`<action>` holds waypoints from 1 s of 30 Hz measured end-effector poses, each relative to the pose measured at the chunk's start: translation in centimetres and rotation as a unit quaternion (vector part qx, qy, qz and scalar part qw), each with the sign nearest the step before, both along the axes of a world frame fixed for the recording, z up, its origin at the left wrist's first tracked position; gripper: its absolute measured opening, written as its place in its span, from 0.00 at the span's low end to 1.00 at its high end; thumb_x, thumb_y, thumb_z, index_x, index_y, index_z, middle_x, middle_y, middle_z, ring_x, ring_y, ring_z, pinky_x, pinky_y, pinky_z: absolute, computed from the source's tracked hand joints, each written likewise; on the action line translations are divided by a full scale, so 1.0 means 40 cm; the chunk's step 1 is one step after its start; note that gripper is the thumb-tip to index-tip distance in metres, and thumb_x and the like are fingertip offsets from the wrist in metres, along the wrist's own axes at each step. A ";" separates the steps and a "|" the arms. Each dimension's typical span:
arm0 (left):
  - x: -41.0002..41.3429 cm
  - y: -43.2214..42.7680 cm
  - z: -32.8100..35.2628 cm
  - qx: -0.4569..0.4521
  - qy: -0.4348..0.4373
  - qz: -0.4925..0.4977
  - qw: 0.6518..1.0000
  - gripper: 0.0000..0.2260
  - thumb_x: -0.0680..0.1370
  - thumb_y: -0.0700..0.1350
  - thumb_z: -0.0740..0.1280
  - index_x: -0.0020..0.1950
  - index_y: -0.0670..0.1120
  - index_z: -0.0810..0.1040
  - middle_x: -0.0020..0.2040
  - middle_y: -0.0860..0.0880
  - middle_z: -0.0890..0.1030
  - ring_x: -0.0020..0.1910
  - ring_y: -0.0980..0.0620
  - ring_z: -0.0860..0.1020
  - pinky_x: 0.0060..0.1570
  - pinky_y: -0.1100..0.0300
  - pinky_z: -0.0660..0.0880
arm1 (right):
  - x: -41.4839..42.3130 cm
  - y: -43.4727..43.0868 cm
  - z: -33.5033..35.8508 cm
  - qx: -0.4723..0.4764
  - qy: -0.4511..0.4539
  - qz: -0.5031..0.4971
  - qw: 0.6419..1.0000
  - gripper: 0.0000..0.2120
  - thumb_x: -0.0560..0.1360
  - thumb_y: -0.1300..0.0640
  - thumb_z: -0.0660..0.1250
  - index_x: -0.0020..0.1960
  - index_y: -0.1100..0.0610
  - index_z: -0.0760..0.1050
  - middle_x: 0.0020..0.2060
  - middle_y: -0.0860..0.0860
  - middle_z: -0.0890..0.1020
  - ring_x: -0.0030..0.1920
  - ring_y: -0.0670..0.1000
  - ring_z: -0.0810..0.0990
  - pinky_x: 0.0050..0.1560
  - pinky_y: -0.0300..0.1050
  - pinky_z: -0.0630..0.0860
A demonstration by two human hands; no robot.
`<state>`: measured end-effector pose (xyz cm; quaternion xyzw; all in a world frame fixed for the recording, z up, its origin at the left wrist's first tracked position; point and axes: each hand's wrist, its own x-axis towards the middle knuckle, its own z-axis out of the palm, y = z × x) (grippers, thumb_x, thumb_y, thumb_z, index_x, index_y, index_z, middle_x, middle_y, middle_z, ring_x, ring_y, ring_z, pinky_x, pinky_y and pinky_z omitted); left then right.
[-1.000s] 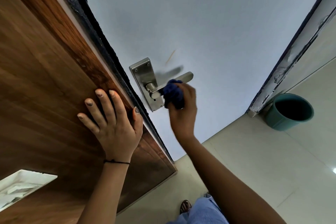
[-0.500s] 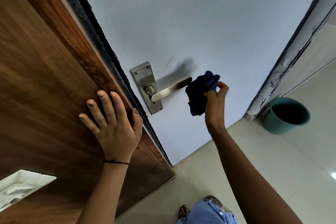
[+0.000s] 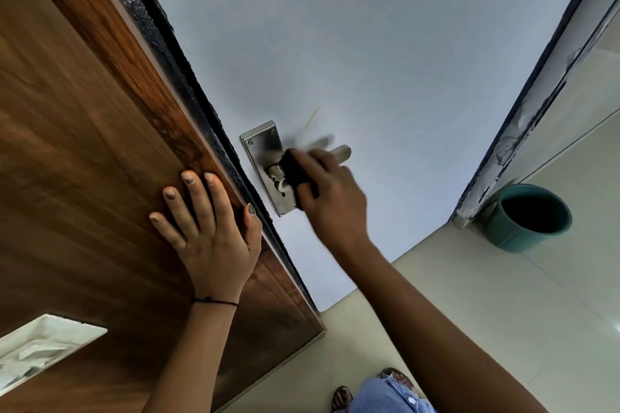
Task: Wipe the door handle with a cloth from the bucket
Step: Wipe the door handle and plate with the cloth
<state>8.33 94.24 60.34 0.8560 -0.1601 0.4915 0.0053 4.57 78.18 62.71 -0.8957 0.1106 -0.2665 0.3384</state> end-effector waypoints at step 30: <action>-0.004 0.001 -0.001 0.003 0.009 0.003 1.000 0.36 0.78 0.52 0.57 0.78 0.43 0.39 0.75 0.37 0.47 0.76 0.47 0.32 0.73 0.47 0.33 | 0.064 -0.049 -0.080 0.274 -0.096 -0.072 0.954 0.24 0.75 0.65 0.58 0.68 0.48 0.71 0.67 0.47 0.62 0.48 0.57 0.81 0.41 0.46 0.83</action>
